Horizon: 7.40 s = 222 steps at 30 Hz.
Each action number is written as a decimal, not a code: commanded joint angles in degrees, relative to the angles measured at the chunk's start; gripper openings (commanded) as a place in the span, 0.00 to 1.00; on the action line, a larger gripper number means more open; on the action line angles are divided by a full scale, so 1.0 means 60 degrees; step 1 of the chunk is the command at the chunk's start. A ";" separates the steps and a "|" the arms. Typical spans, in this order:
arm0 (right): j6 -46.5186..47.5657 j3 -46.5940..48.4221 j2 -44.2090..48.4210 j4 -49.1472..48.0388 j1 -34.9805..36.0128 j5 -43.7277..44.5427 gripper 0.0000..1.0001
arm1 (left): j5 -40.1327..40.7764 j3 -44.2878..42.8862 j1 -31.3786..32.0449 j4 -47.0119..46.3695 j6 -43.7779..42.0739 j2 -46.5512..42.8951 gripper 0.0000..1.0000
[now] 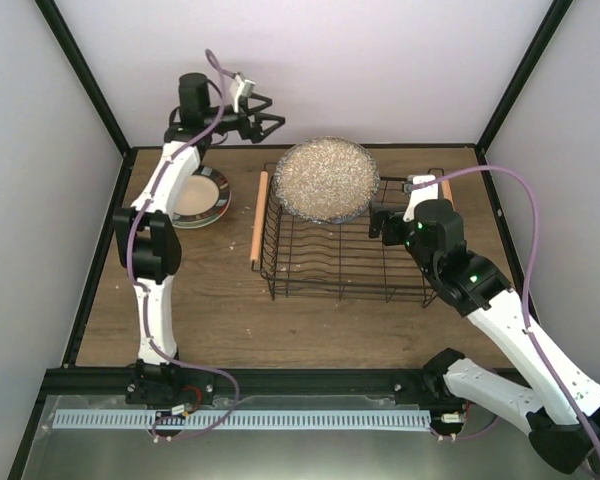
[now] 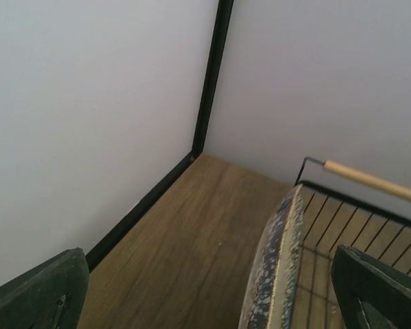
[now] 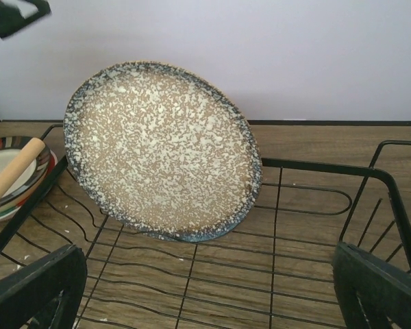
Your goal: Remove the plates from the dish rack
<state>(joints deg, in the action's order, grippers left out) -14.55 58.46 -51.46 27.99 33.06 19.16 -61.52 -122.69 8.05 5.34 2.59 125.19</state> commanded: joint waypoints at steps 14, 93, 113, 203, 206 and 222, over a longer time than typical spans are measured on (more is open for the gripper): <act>-0.0461 0.0467 0.0431 0.0536 -0.0068 0.0298 1.00 | 0.3154 0.0349 0.1602 0.2649 -0.6265 -0.0056 0.88; -0.1301 -0.0446 0.1892 0.0929 -0.0073 0.0787 1.00 | 0.2989 0.0717 -0.0197 -0.4829 0.2940 -0.3263 0.04; -0.0764 -0.0491 0.0910 -0.0012 -0.0075 -0.0130 1.00 | 0.2710 1.0339 -0.6514 -0.5705 0.9085 -0.8719 0.04; 0.0918 0.0276 -0.1368 -0.1061 -0.0163 -0.1732 1.00 | 0.6166 1.5307 -0.7407 0.6450 0.4364 -1.2740 0.21; 0.0907 0.0291 -0.1369 -0.1076 -0.0163 -0.1743 1.00 | 0.6180 1.5306 -0.7408 0.6397 0.4413 -1.2646 0.26; 0.1031 0.0393 -0.1412 -0.1002 -0.0163 -0.1829 1.00 | 0.5916 1.5543 -0.7392 0.5791 0.4687 -1.1414 0.40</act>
<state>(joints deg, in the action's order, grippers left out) -8.62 58.35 -60.47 22.63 32.69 8.62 -24.95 -29.76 -36.36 42.26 29.93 56.69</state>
